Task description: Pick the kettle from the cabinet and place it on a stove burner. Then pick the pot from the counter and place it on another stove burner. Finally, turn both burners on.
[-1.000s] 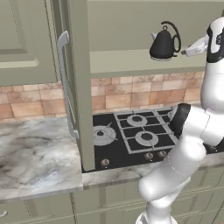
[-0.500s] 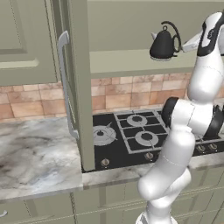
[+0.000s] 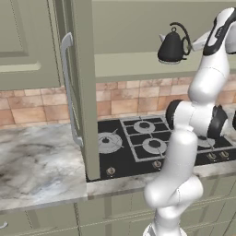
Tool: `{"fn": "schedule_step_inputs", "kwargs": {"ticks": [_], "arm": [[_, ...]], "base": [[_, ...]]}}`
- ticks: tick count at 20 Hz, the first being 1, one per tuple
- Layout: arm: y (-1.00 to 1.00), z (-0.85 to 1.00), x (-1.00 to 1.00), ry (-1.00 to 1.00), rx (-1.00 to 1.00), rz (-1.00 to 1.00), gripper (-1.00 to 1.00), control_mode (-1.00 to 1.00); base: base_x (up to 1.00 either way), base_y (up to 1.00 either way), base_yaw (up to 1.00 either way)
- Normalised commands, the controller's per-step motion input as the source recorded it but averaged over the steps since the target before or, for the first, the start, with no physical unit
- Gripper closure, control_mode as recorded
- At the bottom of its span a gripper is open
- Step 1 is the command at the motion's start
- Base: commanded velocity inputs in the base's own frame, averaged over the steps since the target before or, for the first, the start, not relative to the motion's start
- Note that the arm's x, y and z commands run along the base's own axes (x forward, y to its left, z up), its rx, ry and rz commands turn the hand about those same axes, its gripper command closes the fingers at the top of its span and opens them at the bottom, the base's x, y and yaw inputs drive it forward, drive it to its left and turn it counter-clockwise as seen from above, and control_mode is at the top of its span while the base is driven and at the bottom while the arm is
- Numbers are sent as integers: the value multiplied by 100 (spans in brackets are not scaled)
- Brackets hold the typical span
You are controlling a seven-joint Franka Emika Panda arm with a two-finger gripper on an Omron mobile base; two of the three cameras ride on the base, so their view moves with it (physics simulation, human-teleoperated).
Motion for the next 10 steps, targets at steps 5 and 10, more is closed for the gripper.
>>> {"fn": "schedule_step_inputs", "kwargs": {"ticks": [5, 10], "arm": [[18, 0, 11, 0, 0, 0, -100, -100], [18, 0, 19, 0, 0, 1, -100, -100]], "base": [[0, 0, 0], [0, 0, 0]]}}
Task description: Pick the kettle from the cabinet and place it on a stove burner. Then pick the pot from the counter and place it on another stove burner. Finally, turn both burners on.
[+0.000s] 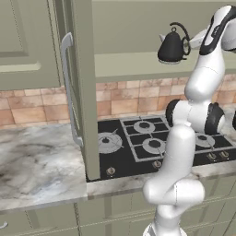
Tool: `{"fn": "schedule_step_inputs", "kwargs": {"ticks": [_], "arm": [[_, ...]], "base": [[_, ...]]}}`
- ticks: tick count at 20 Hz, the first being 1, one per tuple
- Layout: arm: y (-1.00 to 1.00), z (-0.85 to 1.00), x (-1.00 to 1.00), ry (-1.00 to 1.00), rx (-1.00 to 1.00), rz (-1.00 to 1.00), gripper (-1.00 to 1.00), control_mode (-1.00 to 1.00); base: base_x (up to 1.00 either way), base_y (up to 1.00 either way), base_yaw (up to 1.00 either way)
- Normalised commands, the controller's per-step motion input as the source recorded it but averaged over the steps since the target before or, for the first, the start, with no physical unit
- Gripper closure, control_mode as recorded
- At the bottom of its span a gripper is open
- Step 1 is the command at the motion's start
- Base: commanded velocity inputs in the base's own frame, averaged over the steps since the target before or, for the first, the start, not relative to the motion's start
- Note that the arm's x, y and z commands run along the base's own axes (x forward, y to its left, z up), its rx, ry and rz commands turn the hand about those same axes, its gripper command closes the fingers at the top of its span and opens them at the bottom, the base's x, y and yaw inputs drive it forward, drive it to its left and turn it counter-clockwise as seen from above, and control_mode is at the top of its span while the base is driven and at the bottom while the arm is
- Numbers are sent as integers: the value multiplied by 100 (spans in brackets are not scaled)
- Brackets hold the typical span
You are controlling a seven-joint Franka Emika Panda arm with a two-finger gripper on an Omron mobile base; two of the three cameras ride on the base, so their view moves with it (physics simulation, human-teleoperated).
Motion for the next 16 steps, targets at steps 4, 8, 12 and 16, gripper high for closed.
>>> {"fn": "schedule_step_inputs", "kwargs": {"ticks": [4, 8, 12, 16], "arm": [[26, -3, 15, 0, 0, 0, -100, -100], [35, -8, 7, 0, -1, 0, -100, -100], [36, -7, 1, 0, -1, 0, -100, -100], [35, -5, 8, 0, 0, 0, 100, -100]], "base": [[0, 0, 0], [0, 0, 0], [0, 0, 0], [0, 0, 0]]}}
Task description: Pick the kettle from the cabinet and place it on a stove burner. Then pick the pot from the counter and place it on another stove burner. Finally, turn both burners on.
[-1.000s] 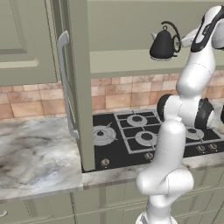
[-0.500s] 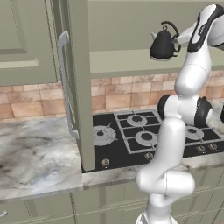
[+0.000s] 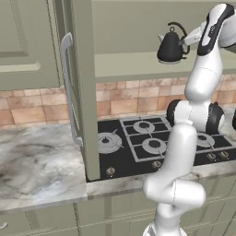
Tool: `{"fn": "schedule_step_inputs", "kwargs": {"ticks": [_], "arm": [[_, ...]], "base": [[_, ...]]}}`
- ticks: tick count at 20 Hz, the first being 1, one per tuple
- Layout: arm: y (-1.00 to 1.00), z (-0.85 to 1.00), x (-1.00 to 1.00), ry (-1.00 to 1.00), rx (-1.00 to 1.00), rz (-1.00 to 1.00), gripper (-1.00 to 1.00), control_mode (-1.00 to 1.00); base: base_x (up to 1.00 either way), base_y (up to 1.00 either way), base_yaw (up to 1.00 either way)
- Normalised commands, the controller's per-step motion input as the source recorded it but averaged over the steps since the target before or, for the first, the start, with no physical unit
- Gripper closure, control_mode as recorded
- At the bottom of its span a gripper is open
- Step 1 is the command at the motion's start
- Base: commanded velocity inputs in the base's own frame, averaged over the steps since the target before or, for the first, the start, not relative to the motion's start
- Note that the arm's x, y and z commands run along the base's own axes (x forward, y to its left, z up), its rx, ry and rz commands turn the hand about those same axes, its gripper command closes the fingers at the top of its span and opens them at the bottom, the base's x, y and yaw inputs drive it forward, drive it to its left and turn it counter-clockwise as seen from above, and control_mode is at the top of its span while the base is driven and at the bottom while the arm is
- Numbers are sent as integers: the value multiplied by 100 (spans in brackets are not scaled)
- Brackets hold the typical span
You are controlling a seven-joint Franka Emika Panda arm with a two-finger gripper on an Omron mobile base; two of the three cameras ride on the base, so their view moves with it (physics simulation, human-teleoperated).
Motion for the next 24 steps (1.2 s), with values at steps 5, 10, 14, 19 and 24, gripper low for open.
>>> {"fn": "schedule_step_inputs", "kwargs": {"ticks": [5, 10, 14, 19, 24], "arm": [[20, -1, 7, 0, 0, 0, 100, -100], [4, 0, 0, 0, 0, 0, 100, -100], [0, 0, 0, 0, 0, 0, 100, -100], [0, 0, 0, 0, 0, 0, 100, -100], [0, 0, 0, 0, 0, 0, 100, -100]], "base": [[0, 0, 0], [0, 0, 0], [0, 0, 0], [0, 0, 0], [0, 0, 0]]}}
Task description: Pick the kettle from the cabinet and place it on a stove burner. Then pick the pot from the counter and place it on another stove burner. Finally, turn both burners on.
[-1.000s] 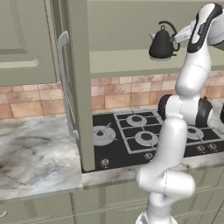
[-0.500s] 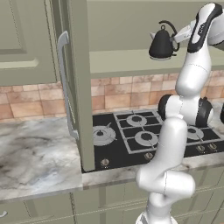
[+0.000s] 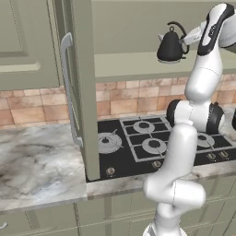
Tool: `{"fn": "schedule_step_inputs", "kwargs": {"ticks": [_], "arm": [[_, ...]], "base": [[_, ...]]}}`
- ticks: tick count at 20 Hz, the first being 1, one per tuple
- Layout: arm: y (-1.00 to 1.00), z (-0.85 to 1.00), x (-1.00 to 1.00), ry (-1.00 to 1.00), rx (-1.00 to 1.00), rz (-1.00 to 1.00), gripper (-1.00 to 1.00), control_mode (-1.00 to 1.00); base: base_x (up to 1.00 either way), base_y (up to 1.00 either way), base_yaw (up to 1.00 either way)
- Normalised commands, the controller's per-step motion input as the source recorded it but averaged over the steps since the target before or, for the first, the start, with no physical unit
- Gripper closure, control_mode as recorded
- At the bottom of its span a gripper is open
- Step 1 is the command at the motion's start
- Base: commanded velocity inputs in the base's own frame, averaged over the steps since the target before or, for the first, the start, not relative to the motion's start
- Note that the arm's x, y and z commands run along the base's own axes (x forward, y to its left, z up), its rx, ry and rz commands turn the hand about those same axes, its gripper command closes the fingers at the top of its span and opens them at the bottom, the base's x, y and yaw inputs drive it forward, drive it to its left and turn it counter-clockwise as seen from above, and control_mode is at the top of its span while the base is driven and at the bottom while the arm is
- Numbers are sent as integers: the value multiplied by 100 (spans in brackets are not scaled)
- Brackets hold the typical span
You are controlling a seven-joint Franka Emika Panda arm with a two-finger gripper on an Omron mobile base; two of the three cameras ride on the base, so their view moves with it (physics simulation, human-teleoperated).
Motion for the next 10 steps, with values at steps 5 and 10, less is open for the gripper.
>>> {"fn": "schedule_step_inputs", "kwargs": {"ticks": [5, 10], "arm": [[0, 0, 0, 0, 0, 0, 100, -100], [0, -2, -16, 0, 0, 0, 100, -100]], "base": [[0, 0, 0], [0, 0, 0]]}}
